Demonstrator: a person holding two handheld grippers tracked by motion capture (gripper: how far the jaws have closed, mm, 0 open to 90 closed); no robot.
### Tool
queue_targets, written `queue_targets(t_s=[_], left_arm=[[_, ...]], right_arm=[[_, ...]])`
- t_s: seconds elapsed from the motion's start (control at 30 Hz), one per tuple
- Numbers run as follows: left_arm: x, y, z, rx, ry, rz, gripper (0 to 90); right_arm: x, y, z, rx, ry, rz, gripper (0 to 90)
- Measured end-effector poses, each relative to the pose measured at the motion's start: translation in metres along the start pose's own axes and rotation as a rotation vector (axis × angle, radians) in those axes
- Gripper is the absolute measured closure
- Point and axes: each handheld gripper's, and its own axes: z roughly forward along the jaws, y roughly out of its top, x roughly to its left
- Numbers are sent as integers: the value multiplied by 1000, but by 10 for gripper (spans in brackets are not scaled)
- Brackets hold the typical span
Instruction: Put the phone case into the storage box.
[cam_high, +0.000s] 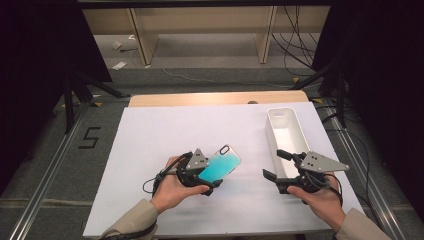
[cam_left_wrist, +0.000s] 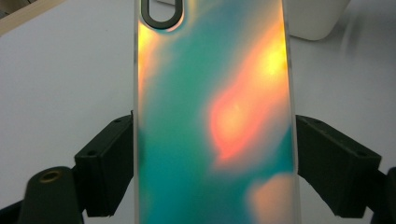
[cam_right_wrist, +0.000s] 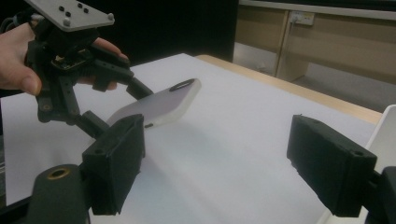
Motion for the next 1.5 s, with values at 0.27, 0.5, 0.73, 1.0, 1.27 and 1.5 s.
queue_targets(t_s=[0.27,0.5,0.73,1.0,1.27,1.5], left_arm=[[-4,0,-1,-12,1,4,168],[-7,2,-1,-33,-7,9,169],[-9,2,-1,-32,-8,16,169],[-14,2,1,-34,-20,28,169],[-20,5,1,-40,-31,38,169],[-23,7,3,-41,-33,46,169]], right_arm=[[4,5,12,-7,5,8,204],[9,8,26,2,11,17,205],[12,10,34,7,13,27,204],[13,11,44,17,12,39,206],[14,13,54,21,9,45,208],[15,14,63,29,12,54,210]])
